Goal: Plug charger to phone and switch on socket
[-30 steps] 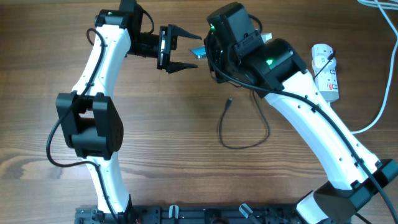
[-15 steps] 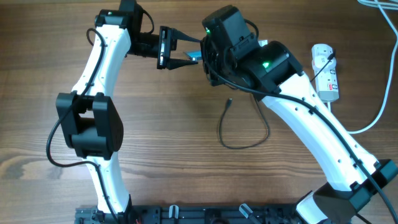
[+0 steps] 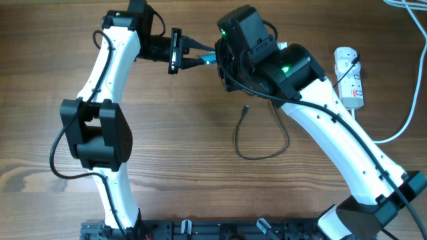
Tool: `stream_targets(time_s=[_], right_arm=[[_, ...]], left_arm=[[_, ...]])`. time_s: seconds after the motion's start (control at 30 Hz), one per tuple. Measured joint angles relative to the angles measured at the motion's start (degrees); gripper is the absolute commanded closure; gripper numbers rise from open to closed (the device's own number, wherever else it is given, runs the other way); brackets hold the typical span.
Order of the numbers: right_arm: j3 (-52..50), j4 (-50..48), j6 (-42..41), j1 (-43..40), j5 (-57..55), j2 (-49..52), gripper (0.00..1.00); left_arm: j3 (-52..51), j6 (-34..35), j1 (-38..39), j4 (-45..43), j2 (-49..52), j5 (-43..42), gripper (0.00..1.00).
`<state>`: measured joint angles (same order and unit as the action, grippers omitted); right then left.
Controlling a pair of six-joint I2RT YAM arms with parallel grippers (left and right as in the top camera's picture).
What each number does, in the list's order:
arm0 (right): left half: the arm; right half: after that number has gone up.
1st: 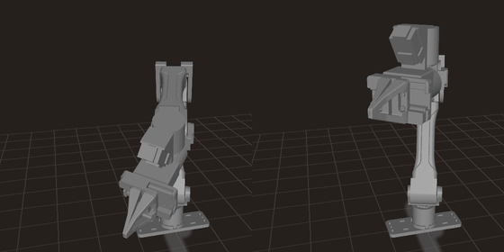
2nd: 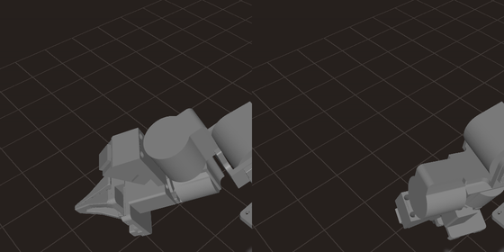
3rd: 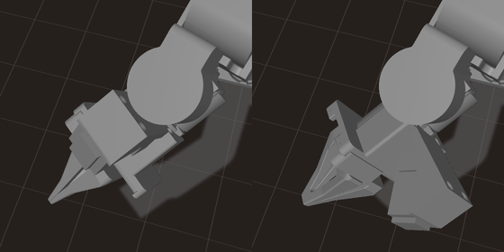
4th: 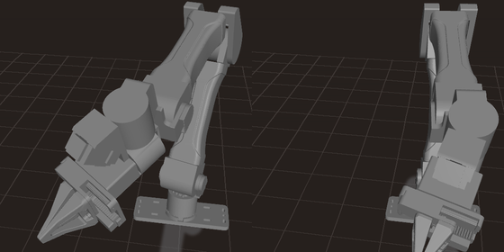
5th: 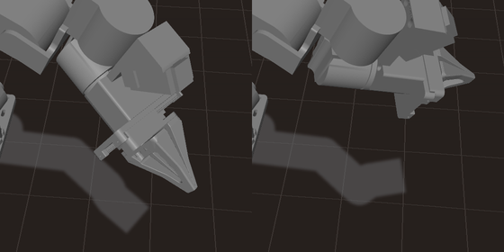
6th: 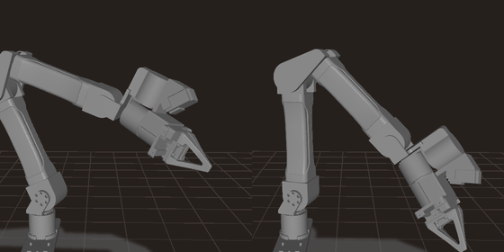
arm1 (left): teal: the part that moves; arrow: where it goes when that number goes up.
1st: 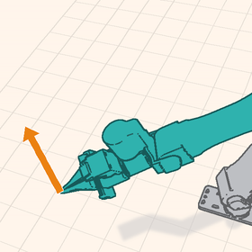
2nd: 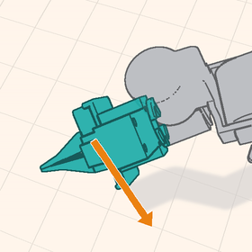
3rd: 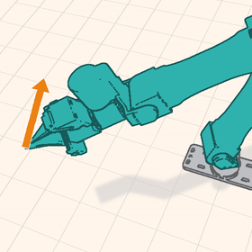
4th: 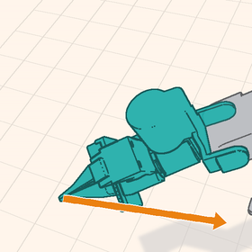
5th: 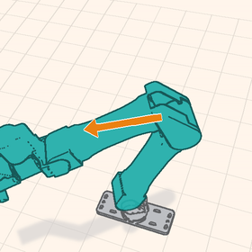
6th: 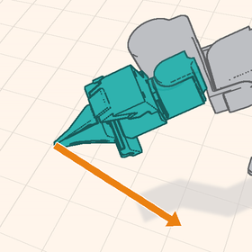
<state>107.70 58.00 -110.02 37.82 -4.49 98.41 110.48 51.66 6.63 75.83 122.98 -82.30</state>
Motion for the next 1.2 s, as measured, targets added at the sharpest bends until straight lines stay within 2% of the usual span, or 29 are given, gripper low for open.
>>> stream_targets(time_s=[0.03,0.07,0.13,0.17,0.2,0.27,0.33,0.37,0.53,0.7,0.93,1.07,1.2], right_arm=[[0.0,-0.3,0.0,0.0,0.0,0.0,0.86],[0.0,-0.5,0.0,0.0,0.0,0.0,0.73],[0.0,-0.3,0.3,-0.1,0.1,0.0,0.52],[0.0,-0.4,1.1,-0.1,0.2,0.0,0.45],[0.0,-0.4,1.5,0.0,0.2,0.0,0.43],[0.0,-0.3,3.8,0.0,0.0,0.0,0.32],[0.0,-0.3,6.7,0.0,-0.5,0.0,0.04],[0.0,-0.4,8.2,0.0,-0.7,0.0,0.00],[0.0,1.3,19.9,-0.8,-1.0,0.0,0.01],[0.0,10.6,30.6,-4.9,-1.1,0.0,0.00],[0.0,20.1,45.3,-11.7,-1.5,0.0,0.00],[0.0,21.5,50.6,-12.1,-1.6,0.0,0.00],[-2.0,20.8,52.7,-12.1,-1.6,-0.2,0.00]], left_arm=[[0.0,0.0,0.0,0.1,0.0,0.2,0.93],[0.0,-0.4,0.0,0.0,0.0,0.2,0.96],[0.0,-0.2,0.0,-0.1,0.0,0.0,0.96],[0.0,-0.2,0.0,0.0,0.0,0.4,0.96],[0.0,-0.3,0.0,0.0,0.0,0.6,0.96],[0.0,-0.2,0.0,0.0,0.0,0.9,0.96],[0.0,-0.2,0.0,-0.7,0.0,1.1,0.96],[0.0,-0.2,0.0,-1.3,0.0,1.1,0.96],[0.0,-0.3,0.0,-4.3,0.0,3.0,0.96],[0.0,-0.3,-1.2,-5.2,0.0,9.5,0.96],[0.0,-7.0,-5.2,-5.3,0.0,14.5,0.96],[0.0,-9.9,-5.6,-4.7,0.0,16.9,0.96],[0.0,-12.4,-5.6,-4.4,0.0,18.2,0.96]])
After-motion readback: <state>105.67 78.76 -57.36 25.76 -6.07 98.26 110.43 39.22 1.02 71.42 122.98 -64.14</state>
